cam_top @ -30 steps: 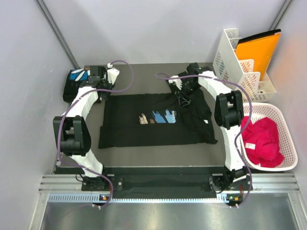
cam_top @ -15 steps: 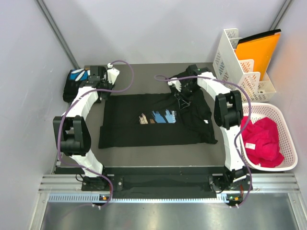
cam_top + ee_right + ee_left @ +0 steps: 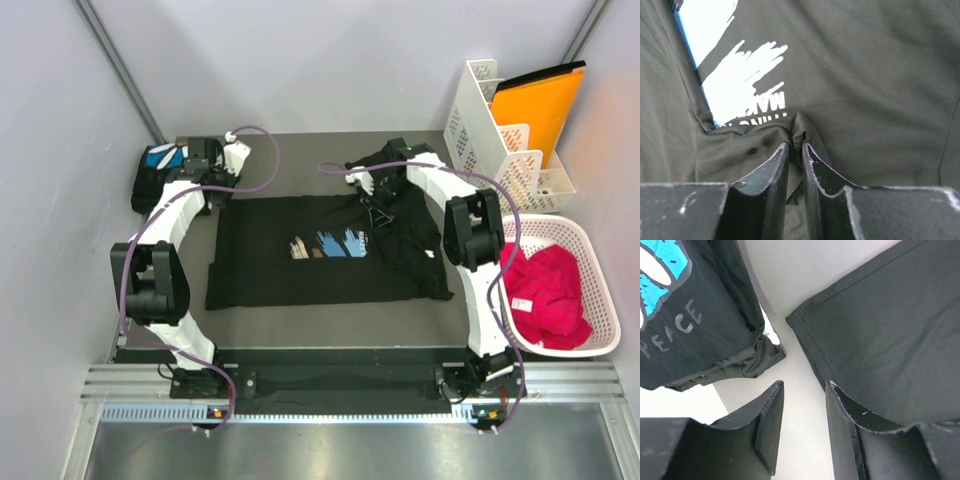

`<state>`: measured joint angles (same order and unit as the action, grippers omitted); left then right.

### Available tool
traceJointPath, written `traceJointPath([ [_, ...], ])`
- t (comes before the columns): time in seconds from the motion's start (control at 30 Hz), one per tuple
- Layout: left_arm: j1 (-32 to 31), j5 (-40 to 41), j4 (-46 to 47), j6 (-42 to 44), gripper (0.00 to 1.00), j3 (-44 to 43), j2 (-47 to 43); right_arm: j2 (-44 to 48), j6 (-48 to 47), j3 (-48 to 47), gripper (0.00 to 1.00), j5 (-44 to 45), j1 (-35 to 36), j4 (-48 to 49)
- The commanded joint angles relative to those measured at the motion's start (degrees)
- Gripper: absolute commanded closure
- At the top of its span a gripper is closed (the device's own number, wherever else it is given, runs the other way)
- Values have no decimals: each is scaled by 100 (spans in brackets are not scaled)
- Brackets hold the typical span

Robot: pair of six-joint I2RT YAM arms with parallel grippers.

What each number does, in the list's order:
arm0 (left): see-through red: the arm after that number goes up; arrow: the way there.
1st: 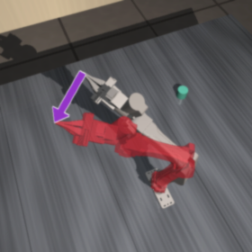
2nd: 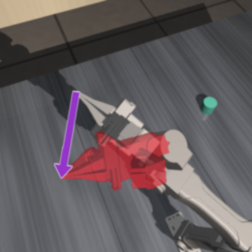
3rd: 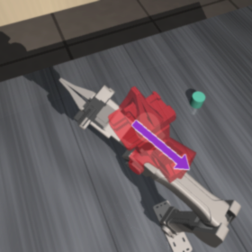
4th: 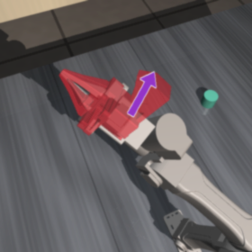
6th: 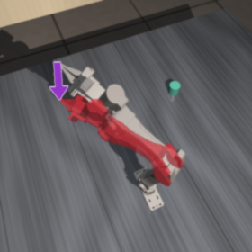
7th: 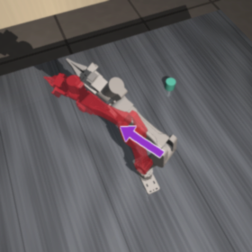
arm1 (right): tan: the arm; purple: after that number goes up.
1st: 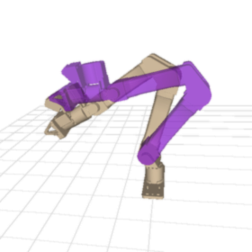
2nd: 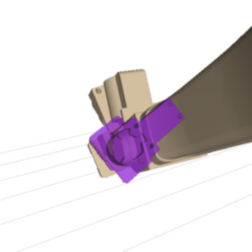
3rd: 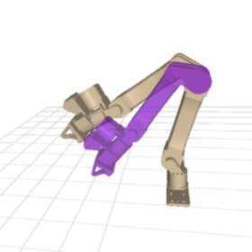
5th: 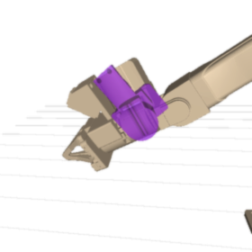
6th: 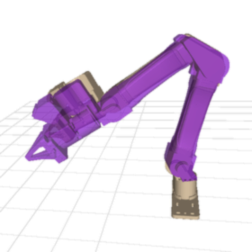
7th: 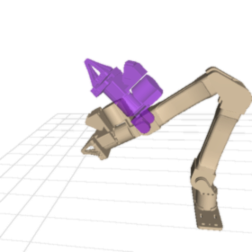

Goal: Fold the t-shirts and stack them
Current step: Fold the tshirt

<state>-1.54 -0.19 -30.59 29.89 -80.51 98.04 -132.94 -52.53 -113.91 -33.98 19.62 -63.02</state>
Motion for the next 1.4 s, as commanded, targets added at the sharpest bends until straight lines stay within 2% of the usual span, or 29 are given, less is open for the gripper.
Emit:
traceJointPath([
  [0.0,-30,-148,53,-36,56,-246,57,410,-222,-17,82,-13,244,71],
  [0.07,-39,-131,53,-36,56,-246,66,436,-257,-79,70,92,314,62],
  [0.2,-74,-131,53,-45,56,-237,57,480,-284,-175,65,146,341,45],
  [0.7,-110,-87,62,-18,56,-228,66,682,-213,-378,65,234,473,308],
  [0.83,-127,-96,53,-1,56,-228,49,647,-196,-413,68,312,490,317],
  [1.37,-145,-87,44,52,56,-114,-22,427,-258,-44,66,418,411,370],
])
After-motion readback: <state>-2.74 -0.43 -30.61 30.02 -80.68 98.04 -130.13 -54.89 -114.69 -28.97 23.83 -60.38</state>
